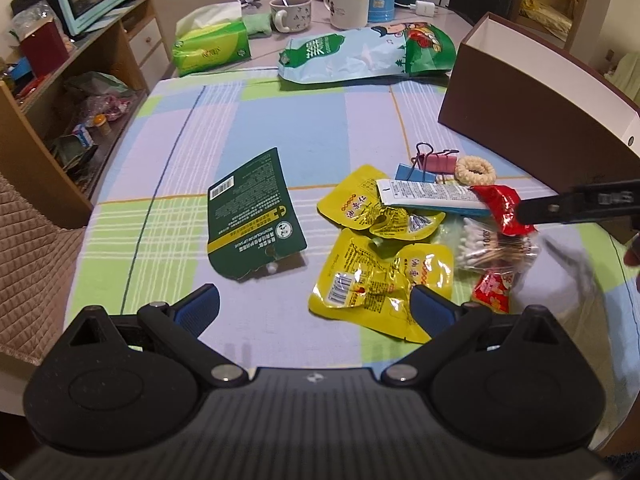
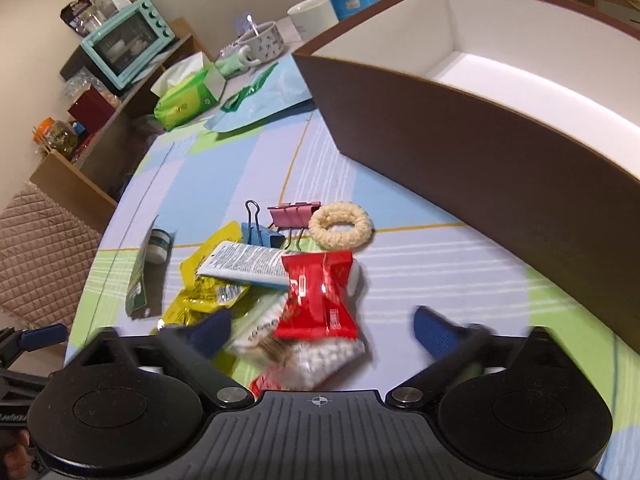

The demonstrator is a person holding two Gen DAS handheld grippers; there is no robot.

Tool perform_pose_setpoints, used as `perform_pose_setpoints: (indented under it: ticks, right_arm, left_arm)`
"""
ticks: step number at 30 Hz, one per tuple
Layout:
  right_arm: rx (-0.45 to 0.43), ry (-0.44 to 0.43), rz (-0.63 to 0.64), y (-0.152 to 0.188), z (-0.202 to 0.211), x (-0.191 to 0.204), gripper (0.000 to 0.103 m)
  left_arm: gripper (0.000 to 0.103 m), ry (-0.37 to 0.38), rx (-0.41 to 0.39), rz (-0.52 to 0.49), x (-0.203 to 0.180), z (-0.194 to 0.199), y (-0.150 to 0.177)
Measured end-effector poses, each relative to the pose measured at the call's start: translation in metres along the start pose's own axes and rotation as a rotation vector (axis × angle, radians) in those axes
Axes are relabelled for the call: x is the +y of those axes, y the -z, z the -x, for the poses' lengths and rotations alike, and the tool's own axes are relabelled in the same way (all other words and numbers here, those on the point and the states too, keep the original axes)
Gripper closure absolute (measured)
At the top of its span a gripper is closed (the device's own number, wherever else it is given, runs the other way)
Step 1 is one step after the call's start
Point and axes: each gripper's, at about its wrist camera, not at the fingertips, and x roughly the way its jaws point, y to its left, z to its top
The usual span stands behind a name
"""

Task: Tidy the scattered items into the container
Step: 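Grasp the red candy with the right gripper while the left gripper grasps a yellow packet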

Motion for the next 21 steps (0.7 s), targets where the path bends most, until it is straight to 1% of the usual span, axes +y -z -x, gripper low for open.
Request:
perform_pose_setpoints:
  ticks: [2, 5, 6, 7, 8, 9, 10, 14, 18, 21]
  right_arm:
    - [0.014, 0.001, -0.025, -0.004, -0.011, -0.003, 0.026]
    - [0.024, 0.011, -0.03, -0.008, -0.023, -0.005, 0.026]
    - [0.033, 0.009, -0.029, -0.007, -0.025, -0.006, 0.028]
    - [0.041, 0.006, -0.028, -0.007, -0.027, -0.008, 0.052]
    - [0.045, -0.002, -0.04, -0.006, -0.026, -0.011, 0.062]
    - [0.048, -0.01, -0.053, -0.004, -0.026, -0.015, 0.065]
    - [0.042, -0.013, -0.068, -0.003, -0.024, -0.018, 0.067]
    - [-0.002, 0.001, -0.098, -0.004, -0.006, -0.029, 0.067]
    - [-0.035, -0.001, -0.126, -0.007, 0.012, -0.036, 0.067]
    - [-0.048, -0.001, -0.13, -0.01, 0.021, -0.039, 0.067]
  left_arm:
    - [0.003, 0.013, 0.009, -0.005, 0.002, -0.007, -0.002]
    - [0.003, 0.039, 0.022, -0.01, 0.002, -0.016, -0.004]
    - [0.003, 0.049, 0.025, -0.015, 0.001, -0.018, -0.004]
    - [0.003, 0.063, 0.026, -0.03, -0.002, -0.02, -0.004]
    - [0.003, 0.077, 0.027, -0.044, -0.005, -0.021, -0.004]
    - [0.003, 0.091, 0.028, -0.059, -0.008, -0.023, -0.003]
    - [0.003, 0.105, 0.028, -0.073, -0.011, -0.025, -0.003]
    - [0.003, 0.147, 0.026, -0.138, -0.028, -0.032, 0.0]
    - [0.003, 0.149, 0.036, -0.168, -0.045, -0.046, 0.003]
    - [0.003, 0.118, 0.045, -0.183, -0.054, -0.06, 0.005]
